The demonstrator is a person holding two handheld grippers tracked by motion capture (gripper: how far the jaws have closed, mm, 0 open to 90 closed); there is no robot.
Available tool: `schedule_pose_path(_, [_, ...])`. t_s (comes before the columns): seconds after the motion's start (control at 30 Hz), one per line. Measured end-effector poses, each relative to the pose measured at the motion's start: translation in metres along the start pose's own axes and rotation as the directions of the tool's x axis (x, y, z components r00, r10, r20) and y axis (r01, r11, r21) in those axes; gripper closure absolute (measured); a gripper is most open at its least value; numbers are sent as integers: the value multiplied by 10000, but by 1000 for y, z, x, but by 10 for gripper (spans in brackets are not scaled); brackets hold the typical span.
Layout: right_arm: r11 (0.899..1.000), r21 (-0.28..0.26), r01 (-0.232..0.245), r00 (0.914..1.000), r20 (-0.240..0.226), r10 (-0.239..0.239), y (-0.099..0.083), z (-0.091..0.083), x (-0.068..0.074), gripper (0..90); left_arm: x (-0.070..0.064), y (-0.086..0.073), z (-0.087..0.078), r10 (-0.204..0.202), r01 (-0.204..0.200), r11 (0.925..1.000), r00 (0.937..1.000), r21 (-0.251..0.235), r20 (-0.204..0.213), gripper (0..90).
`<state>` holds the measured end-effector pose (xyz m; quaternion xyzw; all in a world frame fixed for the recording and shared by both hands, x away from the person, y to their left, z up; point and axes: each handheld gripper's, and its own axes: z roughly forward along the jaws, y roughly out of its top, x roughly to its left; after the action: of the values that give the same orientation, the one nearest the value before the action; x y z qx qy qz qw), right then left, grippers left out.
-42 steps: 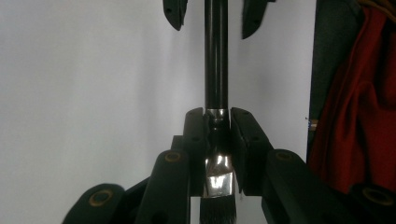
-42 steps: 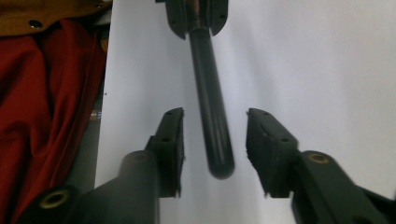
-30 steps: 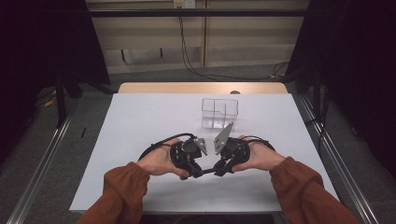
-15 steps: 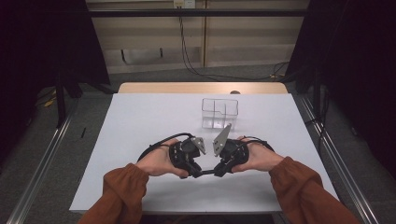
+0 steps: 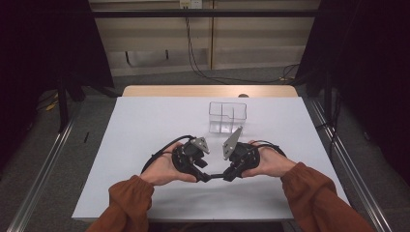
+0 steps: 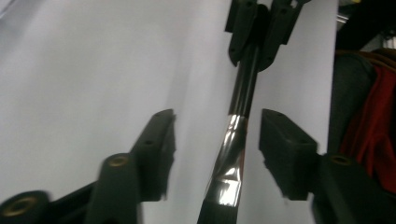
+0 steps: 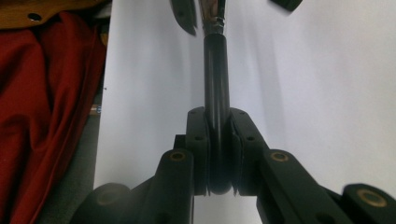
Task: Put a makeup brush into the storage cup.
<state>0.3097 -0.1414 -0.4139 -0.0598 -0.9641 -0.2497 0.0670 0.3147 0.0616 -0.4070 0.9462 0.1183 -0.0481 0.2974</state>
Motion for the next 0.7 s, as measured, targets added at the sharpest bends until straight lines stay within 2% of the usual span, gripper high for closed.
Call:
schedule_pose_path(0.07, [9999, -35, -145, 9999, 9, 145, -2, -2, 0, 802, 1, -3, -2, -91, 88, 9997, 9999, -221, -124, 370])
schedule_pose_path(0.17, [9997, -125, -219, 9997, 97, 220, -6, -3, 0, 802, 3, -6, -5, -388, 369, 9982, 9984, -464, -419, 229])
schedule_pose_path(0.23, [9995, -136, -295, 9995, 122, 296, -8, -4, 0, 802, 4, -8, -7, -447, 413, 9967, 9979, -702, -475, 210])
schedule_pose_path(0.3, [9990, -229, -377, 9991, 165, 381, -10, -4, -1, 802, 2, -10, -10, -611, 545, 9947, 9953, -868, -754, 162])
schedule_pose_path(0.33, [9991, -215, -379, 9991, 164, 382, -11, -4, -1, 802, 2, -11, -12, -573, 501, 9944, 9954, -927, -768, 136])
schedule_pose_path(0.43, [9981, -267, -555, 9983, 150, 560, -15, -4, -3, 801, 2, -15, -16, -739, 613, 9902, 9923, -1251, -991, 108])
schedule_pose_path(0.6, [9966, -348, -751, 9966, 309, 762, -20, -7, -3, 801, 8, -27, -21, -1298, 1127, 9814, 9860, -1557, -1045, 81])
schedule_pose_path(0.67, [9961, -385, -791, 9961, 374, 805, -22, -7, -4, 801, 9, -31, -24, -1552, 1326, 9737, 9814, -1854, -1130, 67])
schedule_pose_path(0.7, [9953, -367, -892, 9949, 437, 908, -23, -7, -4, 801, 8, -34, -25, -1582, 1289, 9676, 9797, -2173, -1230, 58])
